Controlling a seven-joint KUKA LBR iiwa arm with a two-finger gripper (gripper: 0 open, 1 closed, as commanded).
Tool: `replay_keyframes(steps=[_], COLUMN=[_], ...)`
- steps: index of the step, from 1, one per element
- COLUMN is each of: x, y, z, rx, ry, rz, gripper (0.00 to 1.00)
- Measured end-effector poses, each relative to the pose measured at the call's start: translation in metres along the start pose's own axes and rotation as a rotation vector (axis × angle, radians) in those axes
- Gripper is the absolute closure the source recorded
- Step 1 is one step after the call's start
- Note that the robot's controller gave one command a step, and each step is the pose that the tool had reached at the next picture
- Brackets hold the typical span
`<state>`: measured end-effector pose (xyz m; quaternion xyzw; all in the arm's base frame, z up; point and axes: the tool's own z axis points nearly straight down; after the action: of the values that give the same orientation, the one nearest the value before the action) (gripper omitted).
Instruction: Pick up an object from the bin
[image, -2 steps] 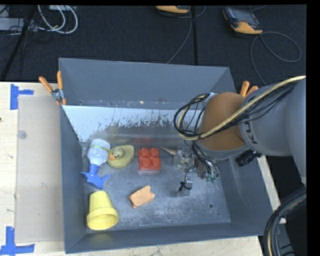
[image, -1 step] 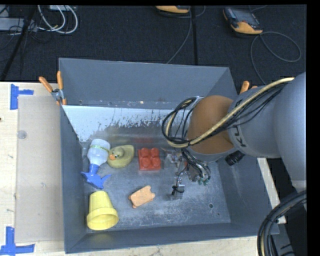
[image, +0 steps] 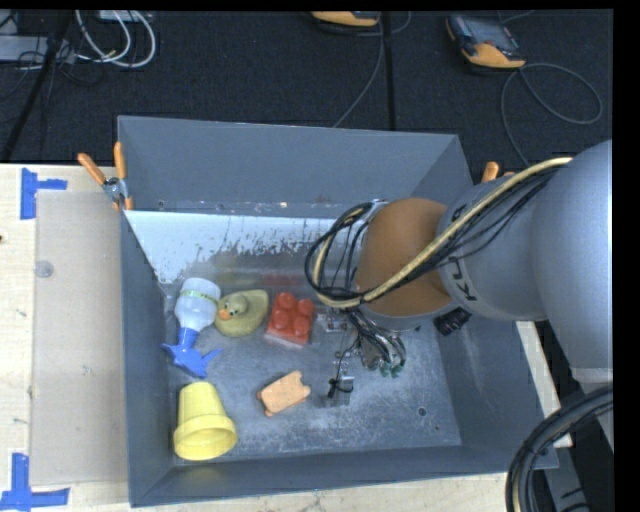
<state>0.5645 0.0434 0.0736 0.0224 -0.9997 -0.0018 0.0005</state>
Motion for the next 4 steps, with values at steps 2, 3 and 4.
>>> replay_keyframes(steps=[2,3,4], x=[0.014,0.037,0.045], y=[0.025,0.045,0.059], z=[0.002,0.005,0.002], rx=[0.003,0.001,0.003], ry=[-0.002,0.007,0.001], rz=[0.15,0.037,-0.271], gripper=[0.0,0.0,1.0])
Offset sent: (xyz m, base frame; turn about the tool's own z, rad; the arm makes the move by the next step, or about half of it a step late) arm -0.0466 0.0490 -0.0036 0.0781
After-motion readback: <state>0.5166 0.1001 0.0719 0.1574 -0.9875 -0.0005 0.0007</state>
